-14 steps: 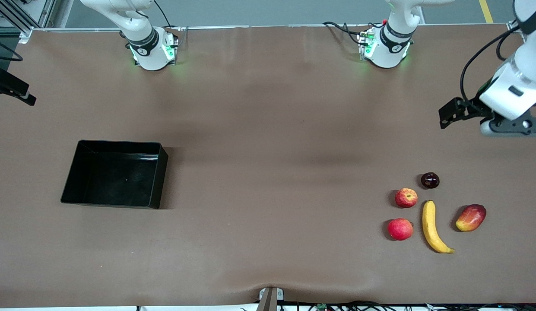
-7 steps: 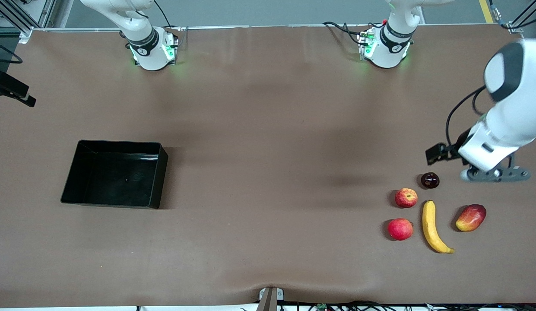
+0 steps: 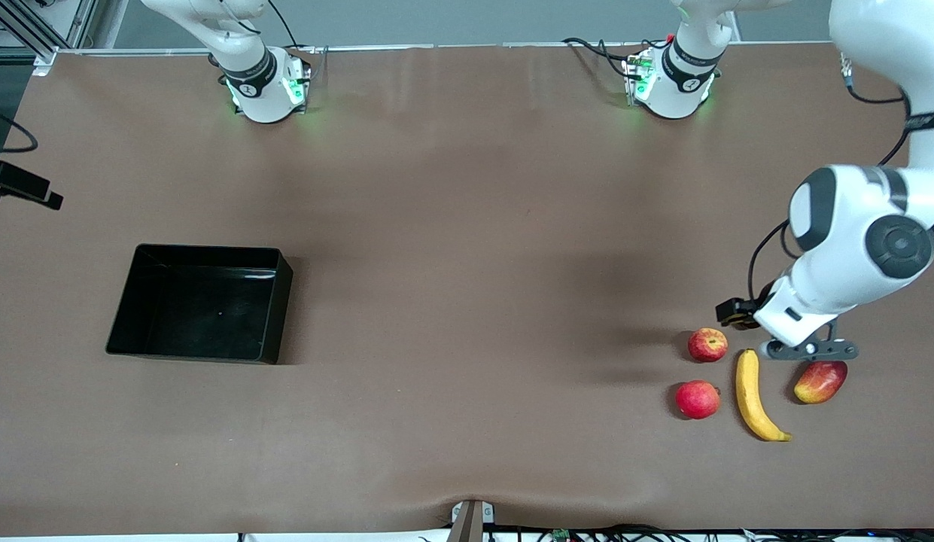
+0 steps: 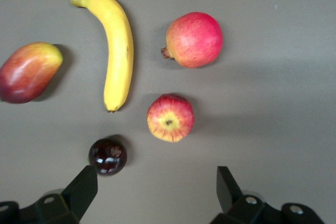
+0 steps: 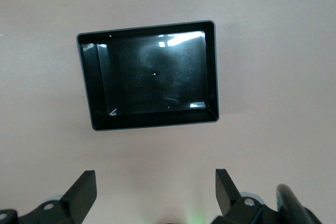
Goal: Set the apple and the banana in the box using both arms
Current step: 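Grasp the red apple with the left gripper while the right gripper reaches the box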
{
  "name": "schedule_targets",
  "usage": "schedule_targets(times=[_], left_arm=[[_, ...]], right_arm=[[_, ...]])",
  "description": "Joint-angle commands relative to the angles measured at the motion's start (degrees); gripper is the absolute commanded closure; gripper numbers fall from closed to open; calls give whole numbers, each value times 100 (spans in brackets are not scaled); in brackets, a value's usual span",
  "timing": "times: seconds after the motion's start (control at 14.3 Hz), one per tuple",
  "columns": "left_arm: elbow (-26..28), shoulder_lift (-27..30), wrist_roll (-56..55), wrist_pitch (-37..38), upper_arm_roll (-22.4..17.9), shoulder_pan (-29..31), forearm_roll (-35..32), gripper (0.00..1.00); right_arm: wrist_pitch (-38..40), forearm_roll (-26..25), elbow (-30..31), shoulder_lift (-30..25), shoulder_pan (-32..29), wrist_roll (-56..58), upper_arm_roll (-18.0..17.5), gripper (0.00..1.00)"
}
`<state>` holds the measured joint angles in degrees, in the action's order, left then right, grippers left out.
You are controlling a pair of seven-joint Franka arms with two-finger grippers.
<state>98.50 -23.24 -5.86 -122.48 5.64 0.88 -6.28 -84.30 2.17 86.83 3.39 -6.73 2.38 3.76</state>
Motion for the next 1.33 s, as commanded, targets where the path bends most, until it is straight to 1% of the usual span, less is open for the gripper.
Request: schedule_targets(times=[0.0,0.14,0.35,0.49,0.77,0.91,0.98,1.05,1.19,1.26], left_arm=[[143,-320,-204,-740,25,53,-120,0],[144,-567,-476,-988,25,53,-102,0],[170,-795,-592,-1050,25,26,-102,0],[240,-919,-600,-1138,25,44,-102,0],[249,-1121,-600,-1322,25,70,-93,0],[249,-1226,-592,-1419,25,70,-102,0],[249,-1235,-574,-1428,16,70,-137,0],[249,-1236,-565,-1428,16,70,-137,13],[240,-1270,-565,-1428,16,70,-137,45],[240,-1271,-565,-1428,16,70,-137,60]], right_arm=[[-25,-103,-35,109,-144,43,-60,0],[-191,2,105,398,-389,43,-68,0],[-411,283,115,1048,-443,52,-68,0],[-683,310,115,1443,-496,130,-68,0],[-1517,302,124,2226,-627,1095,-68,0],[-1677,302,124,2394,-759,1535,-68,0],[-1886,302,219,2464,-785,1633,-60,0],[-2176,284,394,2473,-855,1651,-60,0],[-2747,205,685,2622,-961,1686,-51,0],[-2802,196,747,2701,-1057,1695,-51,2]])
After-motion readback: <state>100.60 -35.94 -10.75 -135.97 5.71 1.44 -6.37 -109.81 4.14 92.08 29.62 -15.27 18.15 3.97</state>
